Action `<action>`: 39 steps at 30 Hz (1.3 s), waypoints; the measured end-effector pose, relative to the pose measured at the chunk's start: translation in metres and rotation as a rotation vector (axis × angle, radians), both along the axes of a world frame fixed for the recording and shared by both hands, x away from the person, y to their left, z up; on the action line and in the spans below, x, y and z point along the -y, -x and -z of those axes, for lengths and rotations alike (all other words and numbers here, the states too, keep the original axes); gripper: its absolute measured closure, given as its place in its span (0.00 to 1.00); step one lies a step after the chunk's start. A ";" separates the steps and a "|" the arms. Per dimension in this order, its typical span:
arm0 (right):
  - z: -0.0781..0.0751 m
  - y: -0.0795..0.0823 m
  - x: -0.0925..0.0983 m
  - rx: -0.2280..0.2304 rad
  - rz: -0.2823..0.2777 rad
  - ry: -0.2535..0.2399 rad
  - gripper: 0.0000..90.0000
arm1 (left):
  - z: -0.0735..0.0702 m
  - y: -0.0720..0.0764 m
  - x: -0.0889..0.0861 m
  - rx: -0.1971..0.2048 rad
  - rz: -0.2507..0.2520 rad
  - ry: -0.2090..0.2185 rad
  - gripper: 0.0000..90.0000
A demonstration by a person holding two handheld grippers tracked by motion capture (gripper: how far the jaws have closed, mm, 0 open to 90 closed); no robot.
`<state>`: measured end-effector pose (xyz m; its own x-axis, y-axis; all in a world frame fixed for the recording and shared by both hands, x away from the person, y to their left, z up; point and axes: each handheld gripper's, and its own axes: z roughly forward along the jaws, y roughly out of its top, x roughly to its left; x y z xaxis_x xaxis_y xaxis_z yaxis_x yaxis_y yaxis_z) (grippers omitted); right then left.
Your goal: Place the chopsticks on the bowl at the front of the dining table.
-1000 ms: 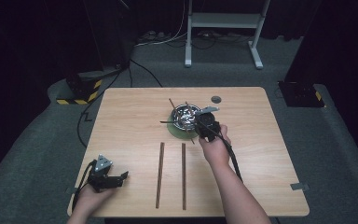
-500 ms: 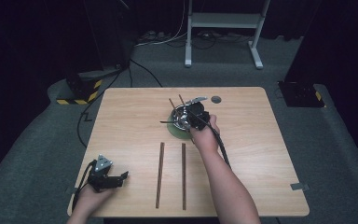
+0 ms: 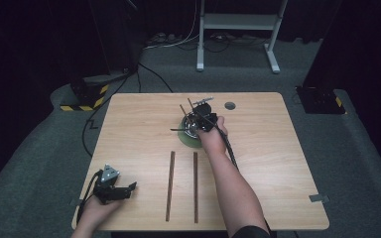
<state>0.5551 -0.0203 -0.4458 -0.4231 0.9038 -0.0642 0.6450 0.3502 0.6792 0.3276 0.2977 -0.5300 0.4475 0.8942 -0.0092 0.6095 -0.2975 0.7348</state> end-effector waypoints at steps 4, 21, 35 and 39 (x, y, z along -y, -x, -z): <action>0.001 -0.005 -0.005 -0.019 0.006 0.003 0.94 | 0.000 0.000 0.000 0.000 0.000 0.000 0.16; 0.010 -0.015 -0.011 -0.056 -0.001 0.017 0.93 | 0.000 0.000 0.000 0.000 0.001 0.000 0.16; -0.001 -0.004 -0.014 -0.007 -0.018 0.033 0.86 | 0.000 0.000 0.001 0.003 0.004 -0.004 0.16; -0.012 0.008 -0.006 0.019 -0.027 -0.003 0.83 | 0.000 0.000 0.001 0.002 0.007 -0.009 0.16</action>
<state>0.5472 -0.0147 -0.4342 -0.4464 0.8921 -0.0701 0.6218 0.3656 0.6926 0.3278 0.2969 -0.5297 0.4533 0.8913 -0.0002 0.6064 -0.3082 0.7330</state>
